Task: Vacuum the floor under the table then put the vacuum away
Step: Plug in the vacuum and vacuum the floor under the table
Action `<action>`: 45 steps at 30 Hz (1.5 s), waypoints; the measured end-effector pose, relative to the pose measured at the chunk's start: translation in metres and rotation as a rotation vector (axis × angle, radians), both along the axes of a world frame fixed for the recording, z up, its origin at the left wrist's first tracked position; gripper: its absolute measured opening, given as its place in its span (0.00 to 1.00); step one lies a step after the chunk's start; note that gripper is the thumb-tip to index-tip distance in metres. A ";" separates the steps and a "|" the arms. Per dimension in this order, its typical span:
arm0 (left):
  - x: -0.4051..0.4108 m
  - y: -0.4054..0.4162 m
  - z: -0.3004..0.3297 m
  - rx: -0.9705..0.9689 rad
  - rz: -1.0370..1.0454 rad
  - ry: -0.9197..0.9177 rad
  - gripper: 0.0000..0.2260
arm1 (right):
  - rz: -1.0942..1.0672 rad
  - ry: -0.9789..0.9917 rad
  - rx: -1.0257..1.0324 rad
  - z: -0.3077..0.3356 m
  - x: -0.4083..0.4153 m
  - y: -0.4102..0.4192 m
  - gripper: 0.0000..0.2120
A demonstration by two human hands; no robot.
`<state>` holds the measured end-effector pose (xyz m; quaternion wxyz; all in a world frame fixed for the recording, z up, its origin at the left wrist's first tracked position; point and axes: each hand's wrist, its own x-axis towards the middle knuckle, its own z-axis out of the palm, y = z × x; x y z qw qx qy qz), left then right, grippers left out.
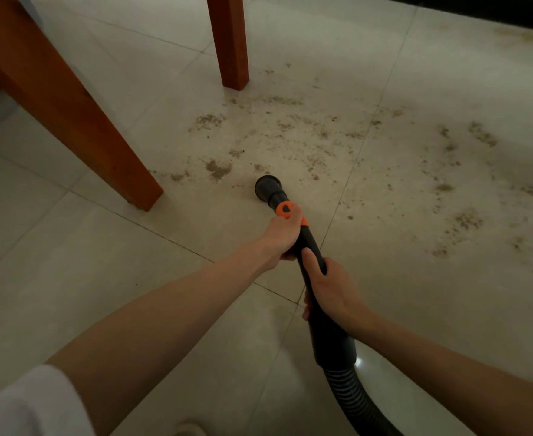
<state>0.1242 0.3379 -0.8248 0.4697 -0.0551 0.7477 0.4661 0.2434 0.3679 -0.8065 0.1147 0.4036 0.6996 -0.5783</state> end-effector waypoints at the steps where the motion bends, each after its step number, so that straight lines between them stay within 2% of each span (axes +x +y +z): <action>1: -0.001 -0.001 -0.001 0.002 0.016 -0.007 0.21 | 0.012 0.003 0.002 0.000 -0.001 0.000 0.19; 9: -0.003 -0.024 -0.013 0.012 0.107 -0.025 0.21 | 0.085 -0.003 0.033 -0.001 0.000 -0.016 0.18; 24: 0.024 0.021 -0.002 0.036 -0.060 -0.082 0.20 | -0.052 -0.067 0.103 0.003 0.027 0.007 0.18; 31: 0.007 0.018 -0.007 0.043 0.032 -0.100 0.21 | 0.020 -0.007 0.015 0.000 0.012 0.022 0.19; 37: -0.016 0.002 -0.009 0.027 0.090 -0.045 0.20 | 0.070 0.019 -0.050 0.000 -0.014 0.012 0.21; 45: -0.037 -0.017 -0.011 -0.052 0.164 0.024 0.22 | 0.133 0.025 -0.043 -0.007 -0.038 -0.001 0.21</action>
